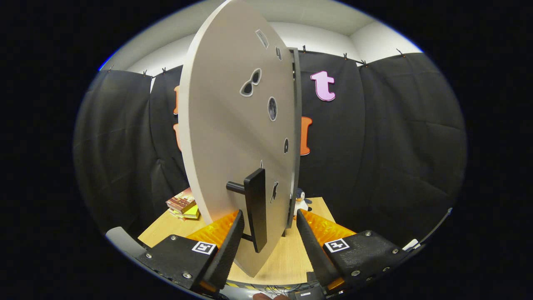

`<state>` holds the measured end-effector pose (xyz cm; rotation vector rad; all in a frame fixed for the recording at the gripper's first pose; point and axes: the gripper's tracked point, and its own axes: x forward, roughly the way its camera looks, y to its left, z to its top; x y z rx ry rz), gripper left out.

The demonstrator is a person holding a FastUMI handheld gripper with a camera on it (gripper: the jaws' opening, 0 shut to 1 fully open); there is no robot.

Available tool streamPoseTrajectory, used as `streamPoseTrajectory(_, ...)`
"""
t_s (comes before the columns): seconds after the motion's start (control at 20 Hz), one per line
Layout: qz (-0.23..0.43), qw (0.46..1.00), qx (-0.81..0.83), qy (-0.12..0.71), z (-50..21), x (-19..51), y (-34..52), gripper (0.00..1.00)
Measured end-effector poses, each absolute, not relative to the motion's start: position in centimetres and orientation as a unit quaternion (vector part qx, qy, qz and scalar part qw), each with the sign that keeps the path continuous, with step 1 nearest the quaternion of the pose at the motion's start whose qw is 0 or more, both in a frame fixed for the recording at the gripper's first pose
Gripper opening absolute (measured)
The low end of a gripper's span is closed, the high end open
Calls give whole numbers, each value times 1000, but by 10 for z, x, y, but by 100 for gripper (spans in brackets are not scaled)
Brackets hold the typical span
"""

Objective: Open the shoe cabinet door, grab the shoes and put them into the shoe cabinet, then close the shoe cabinet door.

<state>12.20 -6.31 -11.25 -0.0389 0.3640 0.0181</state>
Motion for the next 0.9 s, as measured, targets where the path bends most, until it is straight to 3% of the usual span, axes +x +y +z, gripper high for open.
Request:
streamPoseTrajectory(0.35, -33, 982, -13, 184, -121, 144, -22, 80)
streamPoseTrajectory(0.9, 10, 981, -7, 192, -127, 209, 65, 84)
